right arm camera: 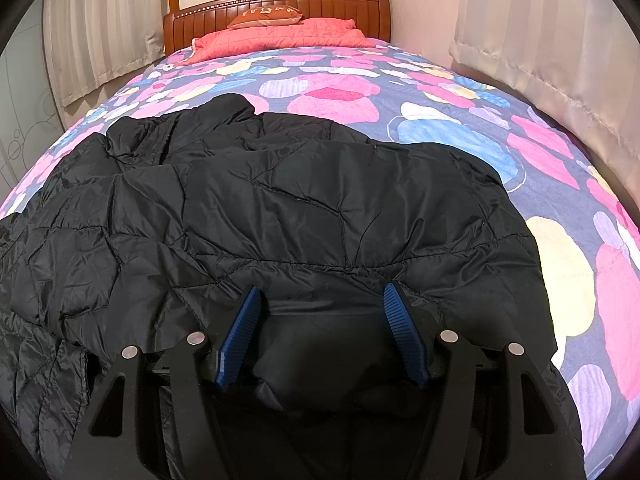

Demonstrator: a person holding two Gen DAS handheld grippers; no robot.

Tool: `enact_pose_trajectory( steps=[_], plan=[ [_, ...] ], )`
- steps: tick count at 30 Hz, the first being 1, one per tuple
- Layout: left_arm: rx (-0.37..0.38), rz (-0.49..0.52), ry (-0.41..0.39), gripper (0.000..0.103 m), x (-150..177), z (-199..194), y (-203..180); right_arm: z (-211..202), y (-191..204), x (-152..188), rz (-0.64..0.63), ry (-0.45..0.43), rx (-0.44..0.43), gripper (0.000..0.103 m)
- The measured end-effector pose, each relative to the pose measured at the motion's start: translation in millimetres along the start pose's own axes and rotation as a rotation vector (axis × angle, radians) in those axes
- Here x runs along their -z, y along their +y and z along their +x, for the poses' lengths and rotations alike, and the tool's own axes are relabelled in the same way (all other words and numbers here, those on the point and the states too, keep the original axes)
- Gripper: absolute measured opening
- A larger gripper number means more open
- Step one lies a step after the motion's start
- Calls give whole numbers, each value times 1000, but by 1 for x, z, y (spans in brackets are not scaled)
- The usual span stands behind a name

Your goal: Fold large clothes

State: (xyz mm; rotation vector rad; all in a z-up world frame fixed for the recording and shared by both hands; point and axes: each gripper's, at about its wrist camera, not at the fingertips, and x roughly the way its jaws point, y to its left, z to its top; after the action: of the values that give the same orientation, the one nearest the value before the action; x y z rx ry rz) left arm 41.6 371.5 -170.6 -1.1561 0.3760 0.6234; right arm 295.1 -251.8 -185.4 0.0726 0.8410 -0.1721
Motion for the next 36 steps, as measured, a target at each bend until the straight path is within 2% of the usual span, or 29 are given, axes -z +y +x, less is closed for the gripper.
enact_pose_trajectory(
  steps=[1, 3, 6, 9, 13, 16, 19, 22, 27, 33, 36],
  plan=[
    [12, -13, -1, 60, 1, 0, 3, 0, 0, 0, 0, 0, 0, 64],
    [6, -27, 7, 37, 0, 2, 8, 0, 0, 0, 0, -1, 1, 64],
    [-26, -4, 13, 19, -2, 2, 12, 0, 0, 0, 0, -1, 1, 64],
    [-46, 52, 4, 11, -6, 3, 3, 0, 0, 0, 0, -2, 1, 64],
    [-53, 180, -52, 9, -6, -2, -31, 0, 0, 0, 0, -2, 1, 64],
    [-23, 292, -88, 9, 2, -10, -68, 0, 0, 0, 0, -3, 1, 64],
    [42, 423, -106, 9, 23, -21, -113, 0, -1, 0, 1, -3, 0, 64],
    [117, 538, -84, 9, 55, -25, -158, 0, 0, 0, 1, -3, 0, 64],
    [197, 711, 40, 9, 134, -6, -229, 0, 0, 1, 3, -5, -2, 64],
    [279, 932, 139, 9, 242, 6, -287, 0, 0, 1, 4, -6, -3, 64],
    [293, 982, 214, 9, 289, 15, -298, 0, 0, 1, 6, -7, -5, 65]
  ],
)
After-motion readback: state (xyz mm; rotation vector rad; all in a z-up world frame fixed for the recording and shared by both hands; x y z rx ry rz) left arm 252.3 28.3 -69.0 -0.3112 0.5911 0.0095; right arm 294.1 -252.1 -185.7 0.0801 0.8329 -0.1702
